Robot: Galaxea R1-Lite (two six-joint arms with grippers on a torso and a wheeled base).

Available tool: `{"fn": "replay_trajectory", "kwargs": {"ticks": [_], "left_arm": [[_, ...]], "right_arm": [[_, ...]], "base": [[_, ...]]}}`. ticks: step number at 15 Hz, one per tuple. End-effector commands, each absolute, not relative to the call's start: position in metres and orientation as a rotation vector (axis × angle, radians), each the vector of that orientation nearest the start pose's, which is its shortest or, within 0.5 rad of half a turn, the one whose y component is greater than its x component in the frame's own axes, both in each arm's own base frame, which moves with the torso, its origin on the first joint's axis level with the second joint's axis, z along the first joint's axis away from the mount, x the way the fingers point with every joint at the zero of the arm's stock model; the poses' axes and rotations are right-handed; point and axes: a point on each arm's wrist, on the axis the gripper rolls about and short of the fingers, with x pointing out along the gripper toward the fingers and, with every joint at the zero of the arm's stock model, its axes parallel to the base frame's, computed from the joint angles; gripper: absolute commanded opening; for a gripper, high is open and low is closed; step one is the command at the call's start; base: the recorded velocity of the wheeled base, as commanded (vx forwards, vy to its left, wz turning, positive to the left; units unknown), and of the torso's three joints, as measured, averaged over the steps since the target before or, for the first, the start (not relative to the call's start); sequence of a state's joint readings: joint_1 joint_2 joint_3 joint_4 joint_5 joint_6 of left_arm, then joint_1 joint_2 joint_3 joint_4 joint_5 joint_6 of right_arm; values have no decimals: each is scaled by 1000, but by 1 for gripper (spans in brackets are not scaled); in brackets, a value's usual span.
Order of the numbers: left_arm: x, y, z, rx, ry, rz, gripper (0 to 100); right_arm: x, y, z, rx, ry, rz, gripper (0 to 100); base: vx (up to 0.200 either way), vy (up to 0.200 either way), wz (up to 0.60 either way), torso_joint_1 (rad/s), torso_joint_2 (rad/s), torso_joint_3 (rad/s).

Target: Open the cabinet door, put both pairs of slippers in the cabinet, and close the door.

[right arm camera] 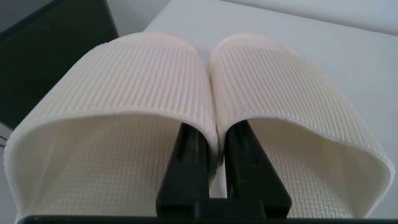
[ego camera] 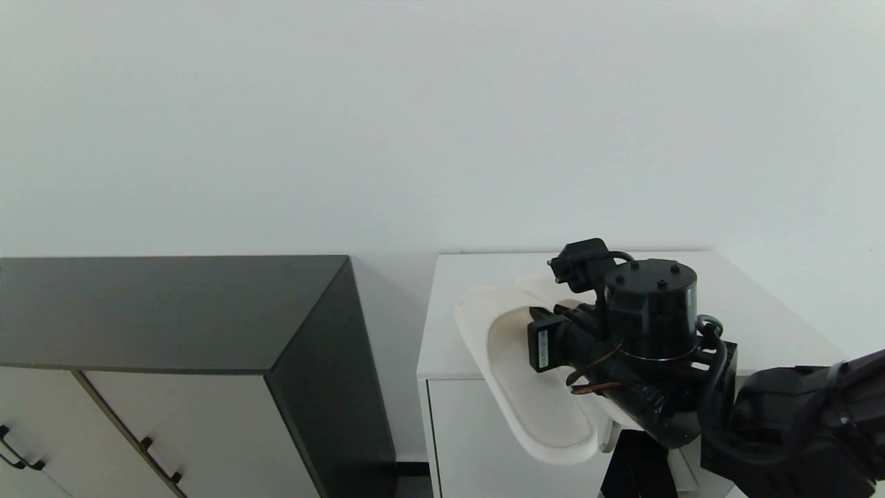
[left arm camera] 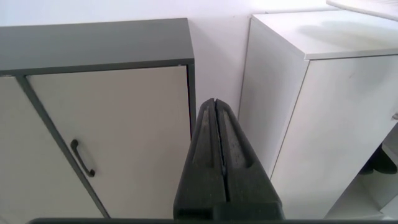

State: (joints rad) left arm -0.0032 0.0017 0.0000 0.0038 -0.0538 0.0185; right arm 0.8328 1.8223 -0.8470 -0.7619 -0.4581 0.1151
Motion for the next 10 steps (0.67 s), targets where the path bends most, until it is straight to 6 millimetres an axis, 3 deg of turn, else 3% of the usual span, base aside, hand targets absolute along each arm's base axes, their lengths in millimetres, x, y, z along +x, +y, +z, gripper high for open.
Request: {"fn": "replay_trajectory", "kwargs": {"ticks": [1,9,10], "left_arm": [[-23,-1,75,17,6,-57,0],[-23,-1,75,17,6,-57,0],[-23,-1,75,17,6,-57,0]], "right_arm": [[231,240,168,-14,190,365,0],[230,239,168,-13,187,366,0],[230,239,168,-13,187,366,0]], "base": [[-200,0,0,2,7,-2],[-200,0,0,-3,1,2],[0,0,0,0,0,0]]}}
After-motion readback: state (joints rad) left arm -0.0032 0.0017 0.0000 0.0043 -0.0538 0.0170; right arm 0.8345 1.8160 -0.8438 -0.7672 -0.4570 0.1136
